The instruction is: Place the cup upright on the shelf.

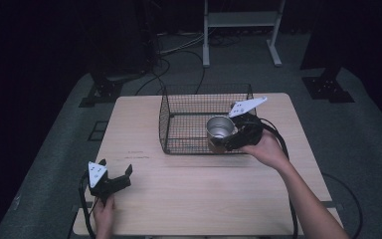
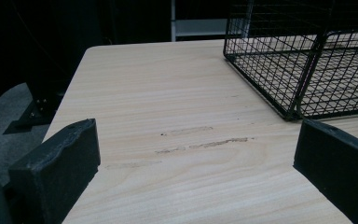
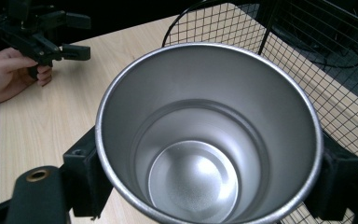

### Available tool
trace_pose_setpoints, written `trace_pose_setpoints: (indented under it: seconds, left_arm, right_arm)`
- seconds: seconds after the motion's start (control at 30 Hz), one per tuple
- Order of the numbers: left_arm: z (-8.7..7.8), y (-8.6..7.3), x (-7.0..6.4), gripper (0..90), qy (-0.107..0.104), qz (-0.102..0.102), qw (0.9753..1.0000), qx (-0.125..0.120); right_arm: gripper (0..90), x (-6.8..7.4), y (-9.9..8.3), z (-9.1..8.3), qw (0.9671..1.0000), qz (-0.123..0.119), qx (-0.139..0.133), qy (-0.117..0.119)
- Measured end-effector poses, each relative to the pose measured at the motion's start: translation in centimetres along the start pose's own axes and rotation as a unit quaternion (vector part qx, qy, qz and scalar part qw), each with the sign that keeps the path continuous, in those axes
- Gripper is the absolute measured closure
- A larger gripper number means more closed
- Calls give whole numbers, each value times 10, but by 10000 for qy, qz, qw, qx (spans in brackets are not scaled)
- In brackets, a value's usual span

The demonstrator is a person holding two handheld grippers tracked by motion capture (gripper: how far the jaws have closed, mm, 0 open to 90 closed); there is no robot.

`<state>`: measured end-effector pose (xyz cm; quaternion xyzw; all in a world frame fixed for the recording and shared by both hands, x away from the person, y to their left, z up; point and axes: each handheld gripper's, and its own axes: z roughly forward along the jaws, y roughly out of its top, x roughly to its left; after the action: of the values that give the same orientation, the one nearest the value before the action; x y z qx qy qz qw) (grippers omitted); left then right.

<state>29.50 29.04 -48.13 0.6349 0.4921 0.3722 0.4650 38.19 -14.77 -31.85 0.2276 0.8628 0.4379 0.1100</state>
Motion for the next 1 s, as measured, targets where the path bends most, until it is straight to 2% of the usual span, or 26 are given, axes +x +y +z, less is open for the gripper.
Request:
trace_pose_setpoints:
  seconds: [1.0]
  left_arm:
    - [0, 0, 1, 0, -11, -25, 10000, -14]
  right_arm:
    - [181, -22, 42, 22, 9999, 63, 57, 88]
